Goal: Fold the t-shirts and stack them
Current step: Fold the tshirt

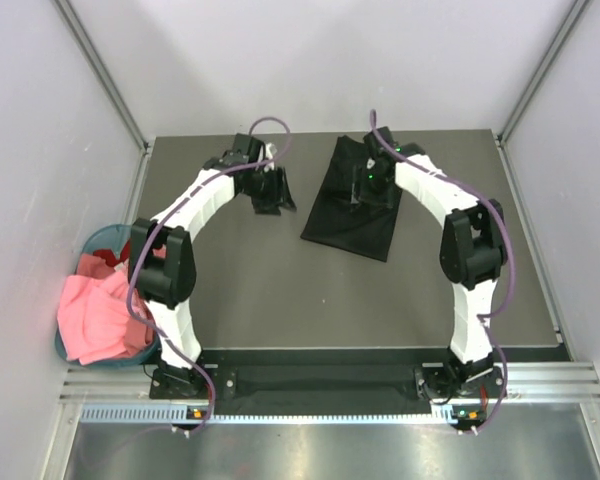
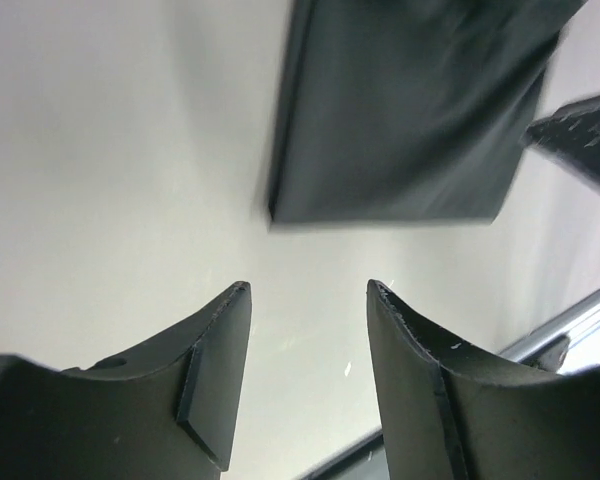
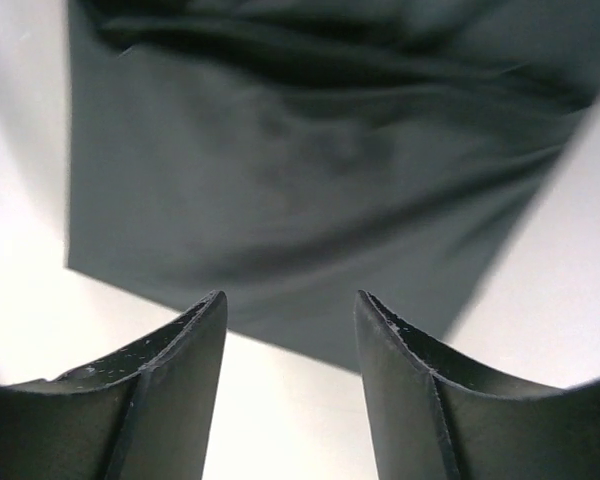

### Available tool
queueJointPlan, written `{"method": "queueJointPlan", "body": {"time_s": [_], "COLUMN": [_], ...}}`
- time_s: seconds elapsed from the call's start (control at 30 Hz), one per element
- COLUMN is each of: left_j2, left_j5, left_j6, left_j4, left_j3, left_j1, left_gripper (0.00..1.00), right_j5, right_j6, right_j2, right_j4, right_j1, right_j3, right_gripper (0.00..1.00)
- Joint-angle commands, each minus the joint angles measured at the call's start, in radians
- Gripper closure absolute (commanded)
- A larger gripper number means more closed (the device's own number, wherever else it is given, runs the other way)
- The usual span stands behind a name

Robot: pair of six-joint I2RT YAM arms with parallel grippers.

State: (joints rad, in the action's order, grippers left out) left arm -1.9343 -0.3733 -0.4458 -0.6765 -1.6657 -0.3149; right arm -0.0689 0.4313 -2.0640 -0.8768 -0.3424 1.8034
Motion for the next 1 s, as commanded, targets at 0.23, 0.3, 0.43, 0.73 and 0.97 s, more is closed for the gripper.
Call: {"method": "queueJointPlan", "body": {"time_s": [0.23,0.3,0.43,0.73,0.97], "left_j2": [0.215,0.238,0.258,0.186,0.005], "left_j5": [-0.022,-0.026,-0.05,-0.127,-0.197], "left_j6": [0.044,0.053,0.07,0.093,0.082], "left_j4": [0.006,0.006,0.008,0.026,0.029], "left_j3": [0.262,0.29,0.313,0.282,0.153], "left_j1": [-0.003,-0.003,-0.003,-0.003,-0.003], "left_gripper": [0.46,0.46,0.46,0.41,0.38], "right_j5": [0.155,0.169,0.205,0.209,0.141], "right_j6": [0.123,0.113,0.103,0.055,-0.008], "right_j2": [-0.168,-0.203,-0.261,-0.312,-0.185], "right_j4": [0.053,0.062,0.049,0.029,0.016], "right_j1": [-0.037,-0.035,-0.023,0.025,0.033], "right_j3": [0.137,0.177,0.255,0.332,0.268], "right_gripper": [0.44,0.44,0.44,0.44,0.44]}}
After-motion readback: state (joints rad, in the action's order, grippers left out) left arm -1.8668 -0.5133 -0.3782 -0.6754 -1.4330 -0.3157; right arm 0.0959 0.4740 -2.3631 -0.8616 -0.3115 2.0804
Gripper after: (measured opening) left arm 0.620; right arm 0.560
